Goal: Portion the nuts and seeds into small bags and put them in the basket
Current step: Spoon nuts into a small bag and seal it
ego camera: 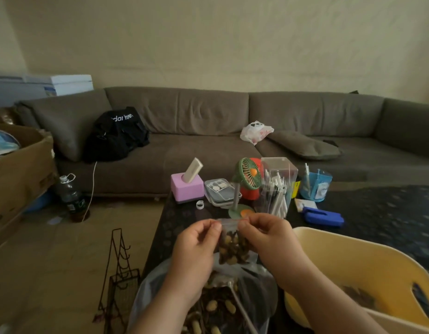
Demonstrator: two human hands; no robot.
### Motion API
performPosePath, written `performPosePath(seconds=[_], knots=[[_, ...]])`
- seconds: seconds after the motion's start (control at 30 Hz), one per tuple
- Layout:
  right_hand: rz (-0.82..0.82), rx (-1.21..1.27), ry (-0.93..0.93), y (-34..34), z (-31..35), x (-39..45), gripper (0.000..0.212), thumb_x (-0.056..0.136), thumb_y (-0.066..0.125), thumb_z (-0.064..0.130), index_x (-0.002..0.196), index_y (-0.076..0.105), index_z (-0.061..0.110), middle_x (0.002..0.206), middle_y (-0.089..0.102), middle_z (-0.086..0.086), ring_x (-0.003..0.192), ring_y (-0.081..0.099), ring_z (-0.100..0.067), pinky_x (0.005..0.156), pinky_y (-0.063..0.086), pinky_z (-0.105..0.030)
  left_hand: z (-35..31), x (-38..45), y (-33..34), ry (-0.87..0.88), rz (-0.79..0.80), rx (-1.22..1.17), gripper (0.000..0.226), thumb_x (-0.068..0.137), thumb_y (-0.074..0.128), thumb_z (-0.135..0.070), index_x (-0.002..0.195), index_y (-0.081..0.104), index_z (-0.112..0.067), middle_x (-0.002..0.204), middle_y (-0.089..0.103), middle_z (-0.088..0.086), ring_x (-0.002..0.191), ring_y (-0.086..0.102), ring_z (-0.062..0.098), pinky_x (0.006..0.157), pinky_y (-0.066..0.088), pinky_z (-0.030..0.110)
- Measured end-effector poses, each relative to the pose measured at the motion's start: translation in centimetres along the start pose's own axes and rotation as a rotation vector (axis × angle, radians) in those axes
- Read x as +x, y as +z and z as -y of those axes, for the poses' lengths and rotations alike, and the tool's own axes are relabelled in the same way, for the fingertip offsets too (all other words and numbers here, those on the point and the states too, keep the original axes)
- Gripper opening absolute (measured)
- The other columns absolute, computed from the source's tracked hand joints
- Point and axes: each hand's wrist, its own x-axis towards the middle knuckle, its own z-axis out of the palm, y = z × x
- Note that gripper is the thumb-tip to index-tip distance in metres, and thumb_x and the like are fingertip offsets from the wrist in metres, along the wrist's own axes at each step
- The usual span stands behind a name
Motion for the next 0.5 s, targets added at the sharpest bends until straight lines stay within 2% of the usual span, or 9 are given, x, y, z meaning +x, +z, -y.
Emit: performPosePath(seconds=[0.2, 0.33, 0.43, 0.5], knots=[[0.095, 0.066, 0.014, 0.2, -0.7, -0.8, 0.006, 0.097, 0.074, 0.022, 0.096, 0.079, 0.02, 0.094, 0.079, -0.014, 0.096, 0.076, -0.035, 0.093, 0.06, -0.056, -0.1, -0.8, -1.1, 0.052, 0.044, 0.019, 0.017, 0.105, 0.064, -0.031, 0.108, 0.08, -0.024, 0.1, 0.082, -0.003, 0.1, 0.077, 0.015, 0.099, 0.061, 0.046], [0.107, 0.087, -0.003, 0.4, -0.7, -1.2, 0.007, 0.098, 0.072, 0.017, 0.098, 0.079, 0.015, 0.092, 0.08, -0.01, 0.092, 0.078, -0.026, 0.088, 0.064, -0.044, 0.0, -1.4, -1.2, 0.065, 0.097, -0.025, 0.017, 0.105, 0.065, -0.029, 0.106, 0.081, -0.024, 0.101, 0.082, 0.003, 0.102, 0.078, 0.022, 0.101, 0.06, 0.051], [0.092, 0.189, 0.011, 0.3, -0.7, -1.4, 0.008, 0.098, 0.07, 0.012, 0.097, 0.076, 0.006, 0.087, 0.08, -0.012, 0.085, 0.079, -0.025, 0.075, 0.064, -0.032, 0.0, -1.6, -1.1, 0.081, 0.1, -0.043, 0.015, 0.103, 0.067, -0.026, 0.104, 0.082, -0.023, 0.101, 0.082, 0.004, 0.101, 0.078, 0.021, 0.101, 0.06, 0.047], [0.086, 0.217, 0.018, 0.2, -0.7, -1.5, 0.008, 0.098, 0.07, 0.01, 0.097, 0.074, 0.003, 0.085, 0.079, -0.013, 0.082, 0.079, -0.025, 0.071, 0.062, -0.029, -0.1, -1.8, -1.0, 0.081, 0.111, -0.065, 0.014, 0.102, 0.068, -0.026, 0.1, 0.082, -0.026, 0.1, 0.081, 0.005, 0.1, 0.078, 0.022, 0.1, 0.06, 0.046]])
